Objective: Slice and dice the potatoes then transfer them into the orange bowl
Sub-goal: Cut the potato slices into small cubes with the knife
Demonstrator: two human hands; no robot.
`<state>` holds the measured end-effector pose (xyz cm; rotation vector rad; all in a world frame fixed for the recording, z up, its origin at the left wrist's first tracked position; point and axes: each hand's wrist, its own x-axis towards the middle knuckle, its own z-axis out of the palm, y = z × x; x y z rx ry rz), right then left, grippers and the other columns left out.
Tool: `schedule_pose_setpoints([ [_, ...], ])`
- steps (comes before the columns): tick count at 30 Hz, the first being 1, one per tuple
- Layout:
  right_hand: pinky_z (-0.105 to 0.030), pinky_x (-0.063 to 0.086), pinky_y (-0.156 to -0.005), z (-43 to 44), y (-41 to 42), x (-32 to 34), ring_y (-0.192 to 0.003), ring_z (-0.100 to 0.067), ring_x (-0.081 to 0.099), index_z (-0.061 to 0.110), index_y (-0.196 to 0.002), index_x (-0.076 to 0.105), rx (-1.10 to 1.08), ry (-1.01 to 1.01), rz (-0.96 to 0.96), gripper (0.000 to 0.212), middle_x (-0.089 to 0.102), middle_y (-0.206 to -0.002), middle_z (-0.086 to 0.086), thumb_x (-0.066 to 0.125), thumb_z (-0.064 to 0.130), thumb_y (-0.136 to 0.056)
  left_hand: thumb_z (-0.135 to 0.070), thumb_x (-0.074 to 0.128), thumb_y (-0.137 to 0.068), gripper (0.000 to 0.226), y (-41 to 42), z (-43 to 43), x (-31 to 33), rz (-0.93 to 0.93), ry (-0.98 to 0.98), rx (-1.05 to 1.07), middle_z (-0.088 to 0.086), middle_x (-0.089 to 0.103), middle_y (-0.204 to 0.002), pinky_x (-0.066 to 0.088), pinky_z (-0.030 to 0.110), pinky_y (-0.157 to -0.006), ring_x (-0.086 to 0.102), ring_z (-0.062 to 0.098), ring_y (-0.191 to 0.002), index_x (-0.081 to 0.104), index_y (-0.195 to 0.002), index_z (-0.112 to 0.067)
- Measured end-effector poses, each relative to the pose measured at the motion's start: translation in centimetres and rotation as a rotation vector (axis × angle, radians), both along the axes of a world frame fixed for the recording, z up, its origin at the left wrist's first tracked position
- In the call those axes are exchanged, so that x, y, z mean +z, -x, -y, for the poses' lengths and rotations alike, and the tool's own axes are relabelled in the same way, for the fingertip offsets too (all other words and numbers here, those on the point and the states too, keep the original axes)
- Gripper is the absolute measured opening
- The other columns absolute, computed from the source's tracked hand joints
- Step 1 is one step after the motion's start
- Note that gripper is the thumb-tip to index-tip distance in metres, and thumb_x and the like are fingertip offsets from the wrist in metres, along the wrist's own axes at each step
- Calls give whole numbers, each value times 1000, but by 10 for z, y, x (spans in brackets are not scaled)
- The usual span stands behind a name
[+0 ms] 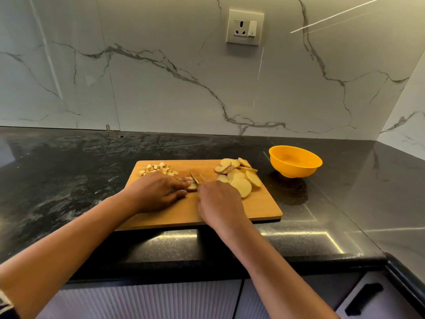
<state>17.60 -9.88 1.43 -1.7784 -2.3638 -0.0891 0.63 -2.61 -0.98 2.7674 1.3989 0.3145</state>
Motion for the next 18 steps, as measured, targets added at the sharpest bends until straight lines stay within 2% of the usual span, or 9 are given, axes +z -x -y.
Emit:
schedule_pose_setpoints([
  [3, -27, 35, -63, 15, -12, -3, -78, -16, 48, 17, -121, 57, 24, 8, 7, 26, 62, -101, -2, 47, 22, -98, -36, 44, -97, 38, -1, -1, -1, 3, -12, 8, -16, 47, -138, 28, 18, -106, 42, 1, -129, 49, -134, -26],
  [6, -27, 35, -64, 34, -20, -9, -86, -19, 56, 19, -129, 53, 25, -4, -6, 31, 63, -104, -1, 45, 23, -99, -35, 47, -97, 36, -2, -1, -3, 45, -45, 19, -16, 51, -134, 24, 11, -100, 45, -1, -125, 53, -131, -25],
  [9, -28, 34, -62, 44, -24, -8, -82, -18, 52, 20, -132, 50, 19, 0, -6, 33, 62, -103, -2, 43, 22, -99, -34, 50, -95, 34, -3, 3, -4, 111, -79, 29, -14, 54, -131, 26, 10, -98, 49, 0, -122, 56, -127, -24],
  [13, -28, 38, -63, 44, -26, -4, -86, -18, 55, 21, -129, 53, 31, 4, 0, 31, 61, -102, -1, 46, 23, -98, -31, 57, -92, 30, -2, 6, -6, 189, -110, 40, -9, 60, -124, 34, 15, -99, 56, 4, -116, 63, -120, -22],
  [15, -28, 41, -65, 35, -24, -5, -85, -16, 55, 22, -129, 54, 26, -12, -23, 32, 62, -102, 0, 46, 25, -98, -30, 61, -89, 28, -1, 6, -8, 227, -146, 47, -6, 65, -119, 43, 21, -99, 61, 7, -110, 67, -115, -21],
  [18, -27, 38, -63, 20, -18, -9, -81, -16, 52, 23, -130, 53, 5, -34, -69, 33, 63, -102, 0, 43, 28, -99, -29, 65, -87, 24, 1, 6, -10, 261, -200, 50, -3, 69, -110, 51, 33, -93, 66, 12, -101, 71, -107, -19],
])
